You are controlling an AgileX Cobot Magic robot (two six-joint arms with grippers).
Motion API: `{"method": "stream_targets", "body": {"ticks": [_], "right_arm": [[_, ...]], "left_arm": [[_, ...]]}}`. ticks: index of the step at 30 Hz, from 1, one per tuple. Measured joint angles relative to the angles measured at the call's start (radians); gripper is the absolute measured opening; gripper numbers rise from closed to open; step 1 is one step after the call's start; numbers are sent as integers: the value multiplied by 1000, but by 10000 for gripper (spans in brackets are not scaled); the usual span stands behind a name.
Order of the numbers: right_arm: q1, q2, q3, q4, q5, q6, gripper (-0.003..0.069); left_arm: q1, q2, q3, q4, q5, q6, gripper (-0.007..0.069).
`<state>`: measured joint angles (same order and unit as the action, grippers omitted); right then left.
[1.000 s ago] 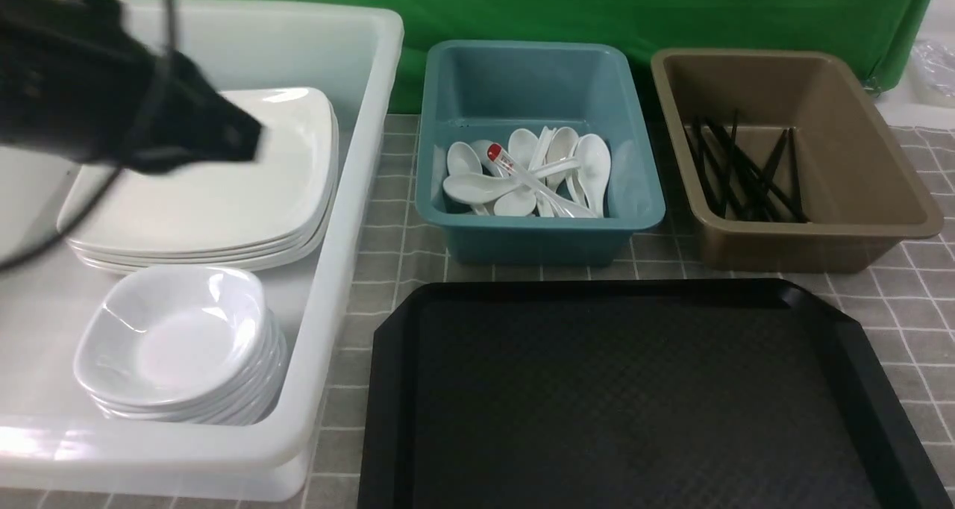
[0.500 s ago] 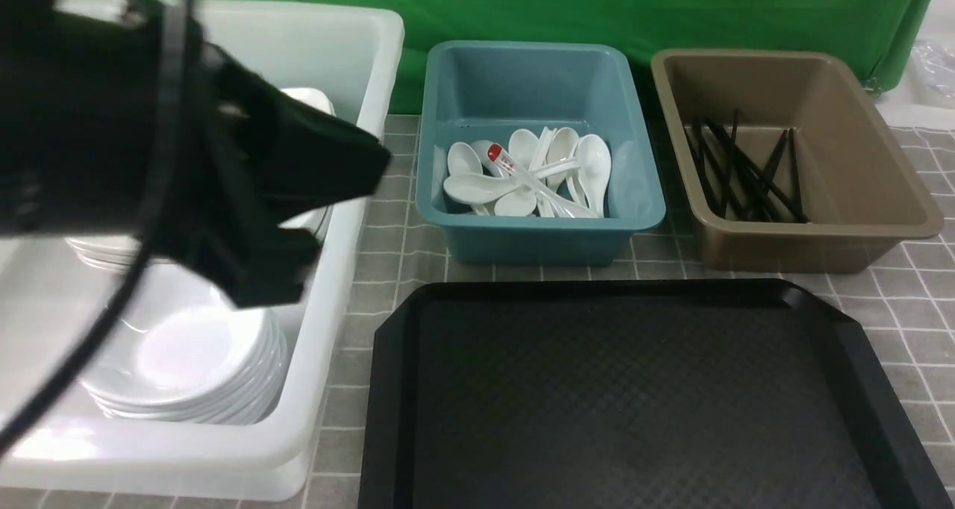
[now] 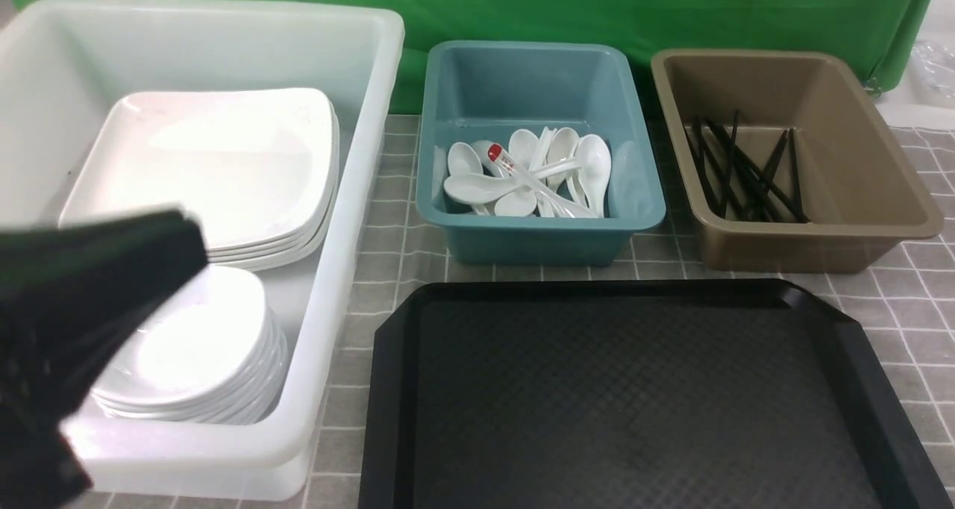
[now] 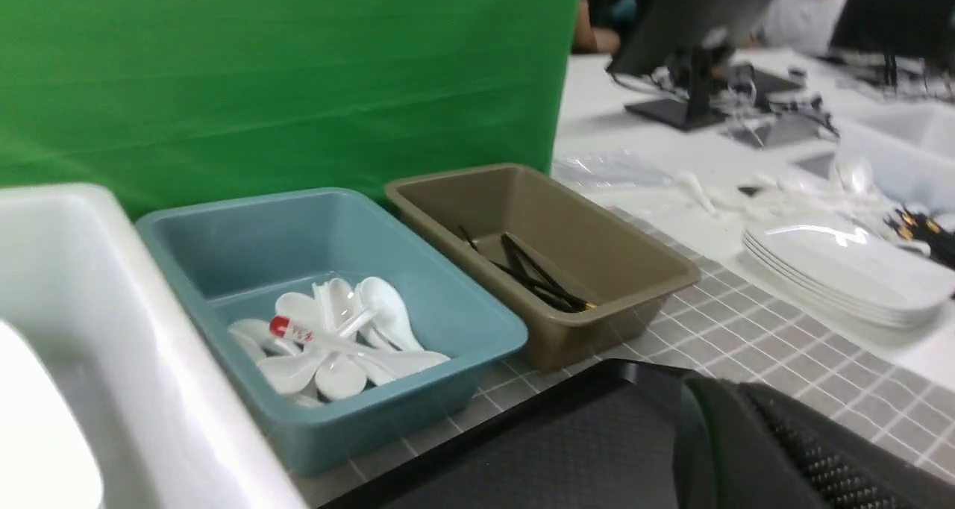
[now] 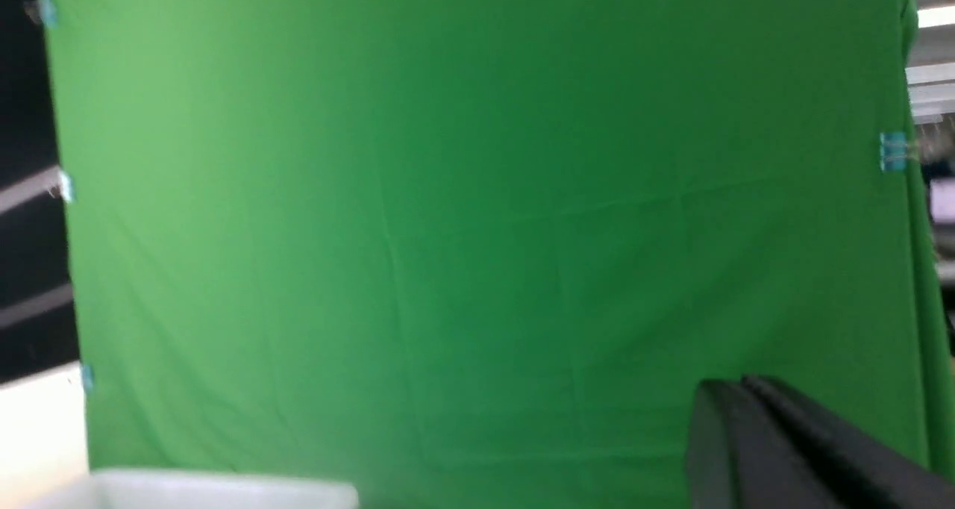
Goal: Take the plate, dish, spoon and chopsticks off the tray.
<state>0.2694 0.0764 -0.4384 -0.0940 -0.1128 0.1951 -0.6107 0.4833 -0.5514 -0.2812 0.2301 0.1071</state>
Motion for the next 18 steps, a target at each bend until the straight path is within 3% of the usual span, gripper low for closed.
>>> {"method": "stream_targets", "body": {"ticks": [5,12,18], "right_arm": [[0,-77,138,0,-127,3,83],[0,-77,148,0,-16,4,155],[0,-77,153,0,57,4,179]], "left_arm": [[0,-38,113,0,-117,-52,9],[0,-38,123,20,-150,-56,10],[0,-38,124,136,-150,-56,10]]}}
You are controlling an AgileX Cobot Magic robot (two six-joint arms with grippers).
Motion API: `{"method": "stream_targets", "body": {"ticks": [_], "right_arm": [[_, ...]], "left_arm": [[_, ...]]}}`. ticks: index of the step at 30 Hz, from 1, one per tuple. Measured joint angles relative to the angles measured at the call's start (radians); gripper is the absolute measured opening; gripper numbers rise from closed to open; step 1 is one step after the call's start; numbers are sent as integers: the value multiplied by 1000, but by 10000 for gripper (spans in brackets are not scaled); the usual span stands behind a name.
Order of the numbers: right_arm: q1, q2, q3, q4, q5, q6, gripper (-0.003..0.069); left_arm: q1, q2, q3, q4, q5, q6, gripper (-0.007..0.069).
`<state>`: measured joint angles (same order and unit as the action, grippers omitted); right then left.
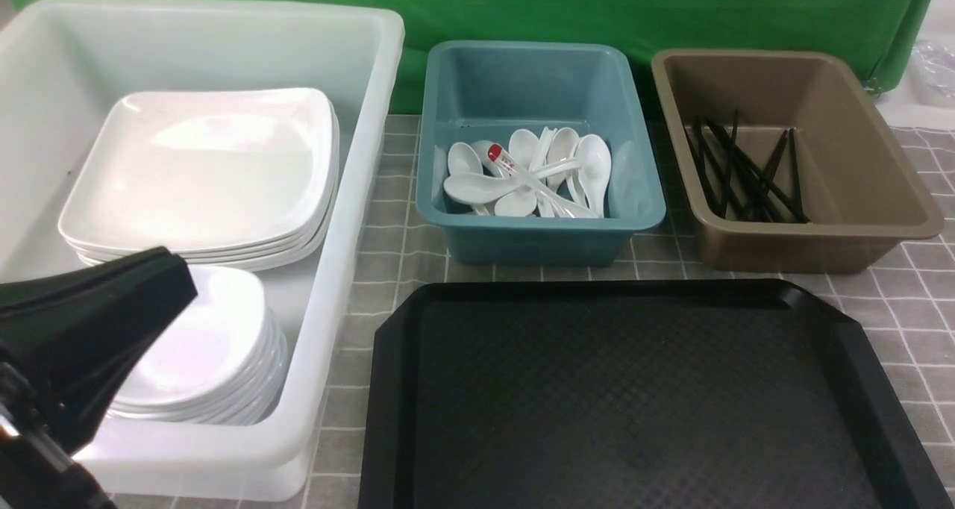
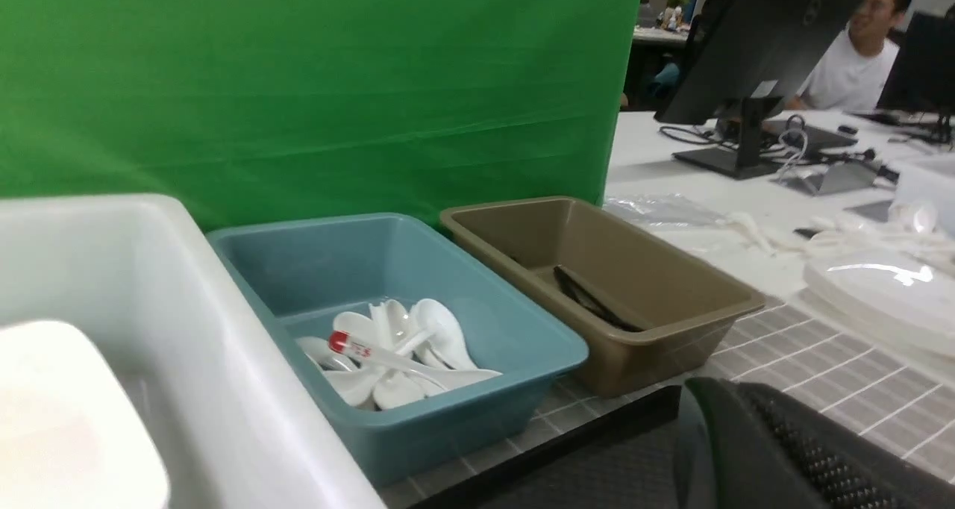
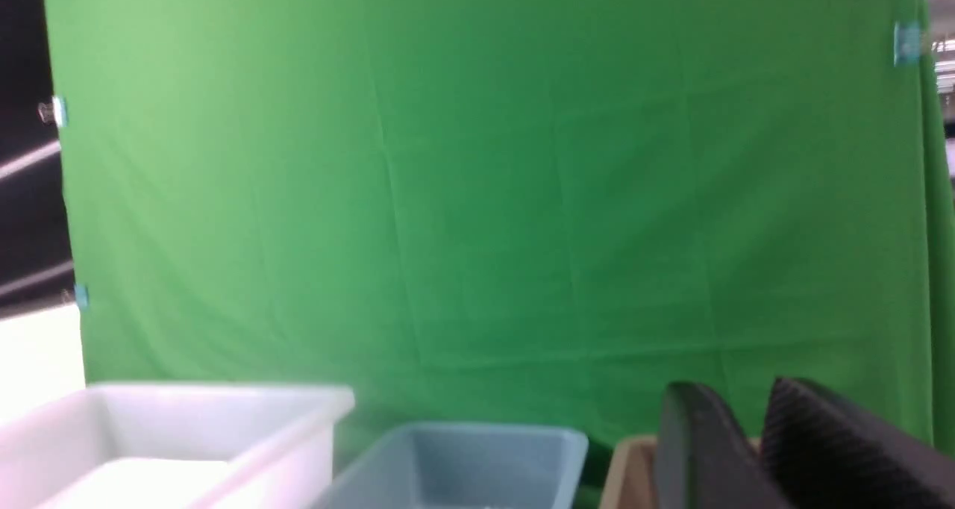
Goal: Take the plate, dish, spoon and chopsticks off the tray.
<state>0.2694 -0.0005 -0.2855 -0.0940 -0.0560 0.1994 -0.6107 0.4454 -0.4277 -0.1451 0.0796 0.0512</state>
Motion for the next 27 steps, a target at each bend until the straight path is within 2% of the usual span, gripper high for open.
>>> {"method": "stream_targets", "body": {"ticks": [12,15,19,21,27], "right_arm": [[0,0,0,0,26,0,216],[0,0,0,0,26,0,216],[0,0,0,0,26,0,217],[0,0,0,0,27,0,221],[0,0,0,0,27,0,234]], "left_arm": [[1,-3,8,98,-5,15,10],[28,-26,45,108,-13,12,10],[143,-115,138,85,-21,4,10],[267,-203,216,65,-26,2,10],[543,-388,390,52,-31,1,10]]}}
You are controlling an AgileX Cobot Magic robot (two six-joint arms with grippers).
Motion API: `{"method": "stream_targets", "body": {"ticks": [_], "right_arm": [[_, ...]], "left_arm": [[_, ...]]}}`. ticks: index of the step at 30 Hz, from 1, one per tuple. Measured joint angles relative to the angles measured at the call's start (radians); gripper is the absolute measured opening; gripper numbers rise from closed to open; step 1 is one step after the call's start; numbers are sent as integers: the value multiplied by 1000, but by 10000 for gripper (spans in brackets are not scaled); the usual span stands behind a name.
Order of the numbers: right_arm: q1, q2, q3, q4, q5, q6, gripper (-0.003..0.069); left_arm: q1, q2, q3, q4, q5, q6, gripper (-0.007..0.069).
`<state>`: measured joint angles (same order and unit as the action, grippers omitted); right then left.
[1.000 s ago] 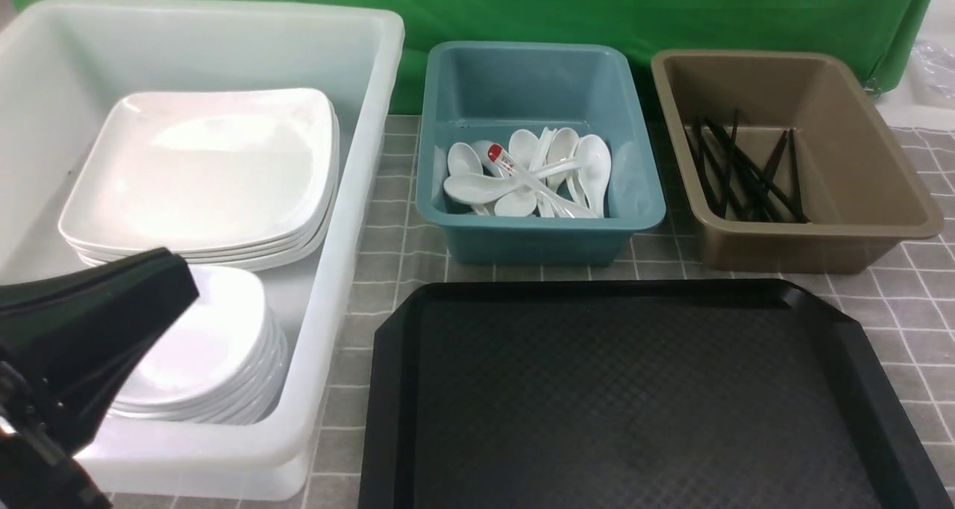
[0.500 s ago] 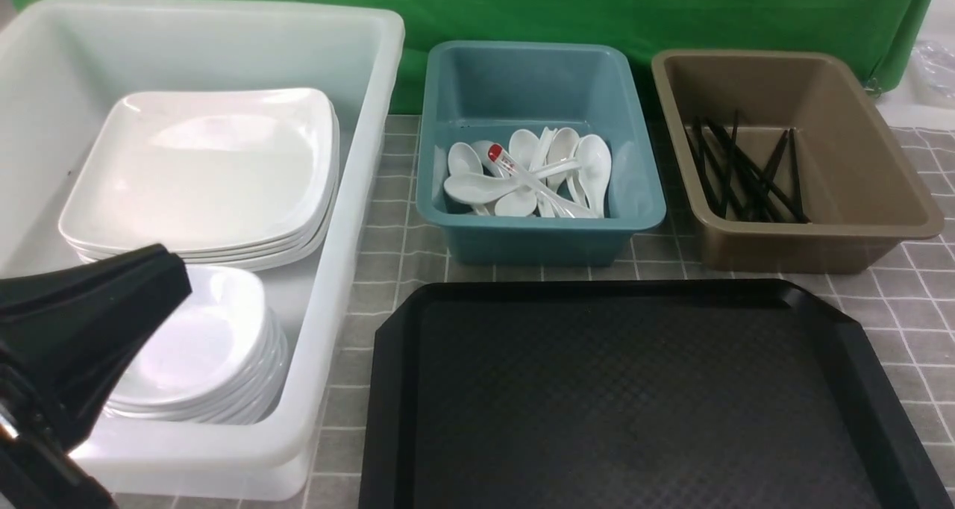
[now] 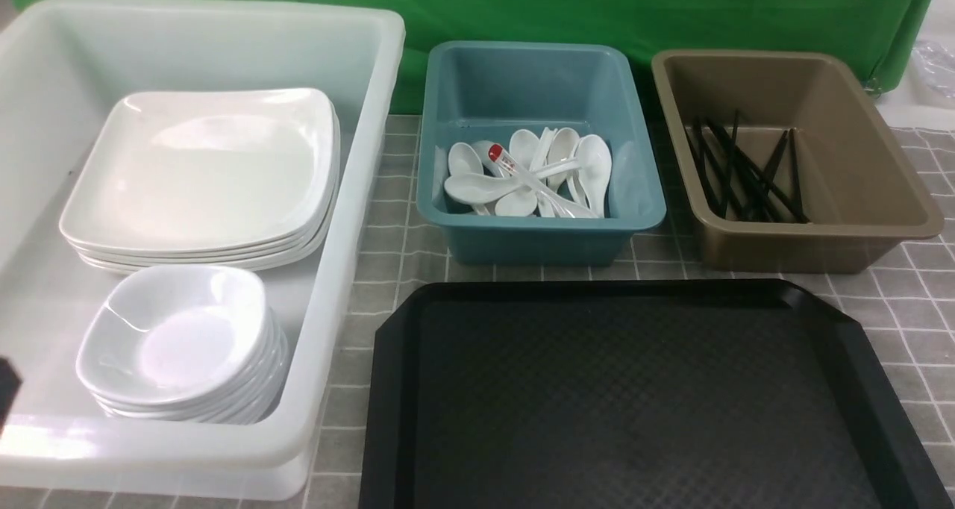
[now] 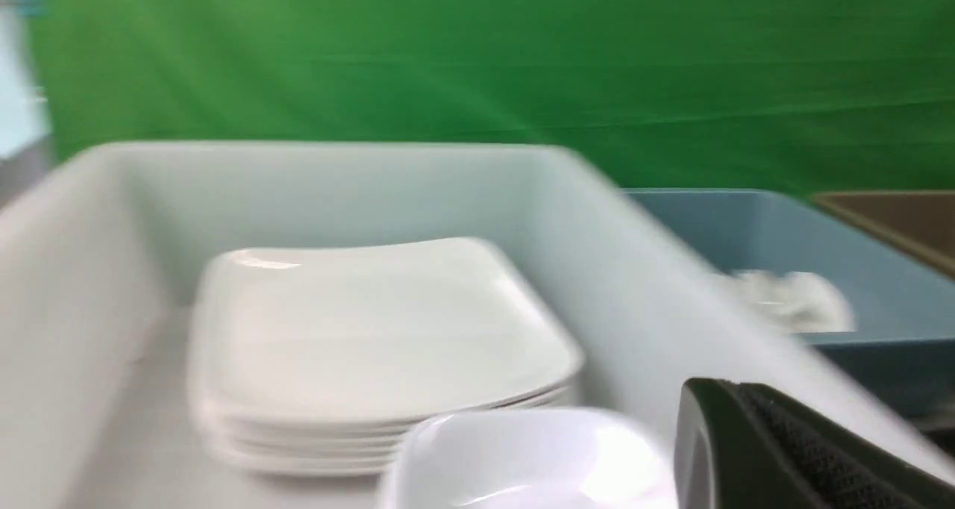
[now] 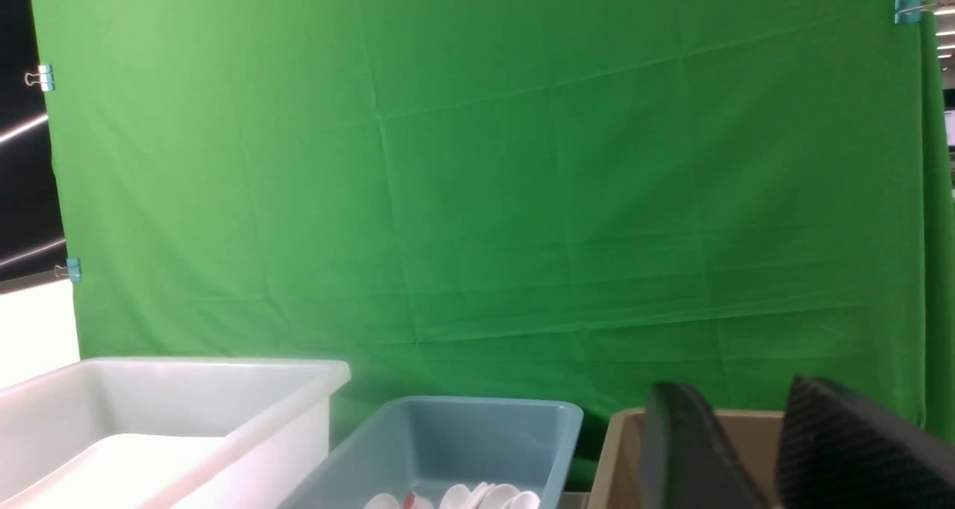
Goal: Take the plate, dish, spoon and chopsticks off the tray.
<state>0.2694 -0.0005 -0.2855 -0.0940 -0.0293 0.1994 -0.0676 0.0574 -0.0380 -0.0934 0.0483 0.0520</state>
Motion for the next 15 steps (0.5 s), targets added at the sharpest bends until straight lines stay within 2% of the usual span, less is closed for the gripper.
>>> {"method": "stream_targets", "body": {"ticks": [4,10,15], "right_arm": [[0,-1,0,0,0,0,235],[0,-1,0,0,0,0,237],[0,-1,0,0,0,0,237]], "left_arm": [[79,-53,42,-3,29,0,10],[87,-58,45,1,158,0,10],[87,-58,45,1,159,0,10]]}}
